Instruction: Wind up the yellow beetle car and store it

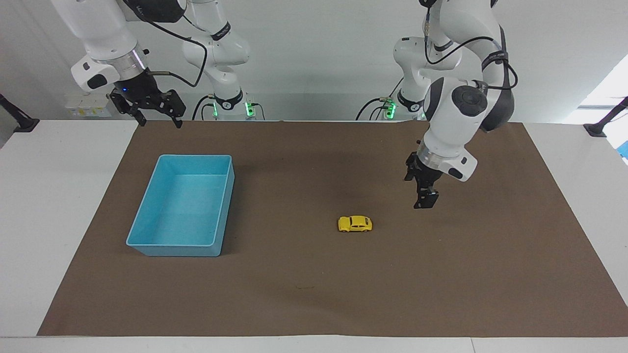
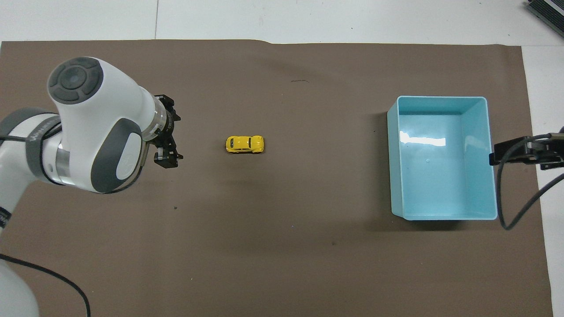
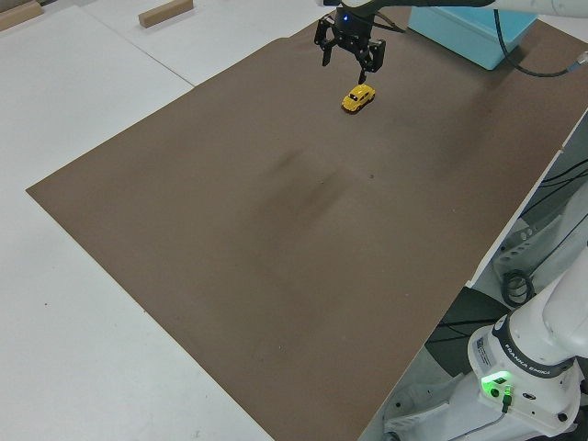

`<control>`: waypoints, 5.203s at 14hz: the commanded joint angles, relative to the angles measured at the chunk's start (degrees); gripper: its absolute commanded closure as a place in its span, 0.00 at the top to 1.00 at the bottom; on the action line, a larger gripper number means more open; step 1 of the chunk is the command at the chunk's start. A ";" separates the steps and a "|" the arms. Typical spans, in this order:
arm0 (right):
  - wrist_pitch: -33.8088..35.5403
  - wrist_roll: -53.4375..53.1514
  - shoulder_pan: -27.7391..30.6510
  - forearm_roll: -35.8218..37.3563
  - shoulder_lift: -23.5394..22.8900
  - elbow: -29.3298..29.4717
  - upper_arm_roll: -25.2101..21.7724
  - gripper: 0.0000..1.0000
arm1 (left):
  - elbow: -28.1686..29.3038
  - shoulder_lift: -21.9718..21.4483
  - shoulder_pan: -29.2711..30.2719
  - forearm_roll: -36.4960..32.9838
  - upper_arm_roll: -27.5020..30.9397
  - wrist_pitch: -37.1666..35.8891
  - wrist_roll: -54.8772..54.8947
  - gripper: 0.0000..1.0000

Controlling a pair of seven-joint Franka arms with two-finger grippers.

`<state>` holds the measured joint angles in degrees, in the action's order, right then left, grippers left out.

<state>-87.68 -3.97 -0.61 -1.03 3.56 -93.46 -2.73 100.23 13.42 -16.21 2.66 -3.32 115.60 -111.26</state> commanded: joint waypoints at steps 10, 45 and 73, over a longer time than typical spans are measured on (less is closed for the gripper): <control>0.58 -0.51 -0.27 -0.72 -0.40 0.91 -0.35 1.00 | -6.72 9.07 -7.51 -0.02 0.94 6.48 -15.38 1.00; 0.58 -0.51 -0.27 -0.72 -0.49 0.91 -0.44 1.00 | 0.66 14.71 -7.36 0.07 0.94 13.16 -9.60 0.00; 0.49 -0.52 -0.27 -0.72 -0.49 0.91 -0.35 1.00 | 2.00 8.11 5.31 -0.11 1.47 9.48 9.31 1.00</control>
<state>-87.68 -3.97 -0.61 -1.03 3.55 -93.44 -2.73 103.44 23.47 -11.33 2.95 -1.78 127.79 -102.96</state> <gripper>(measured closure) 0.000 0.004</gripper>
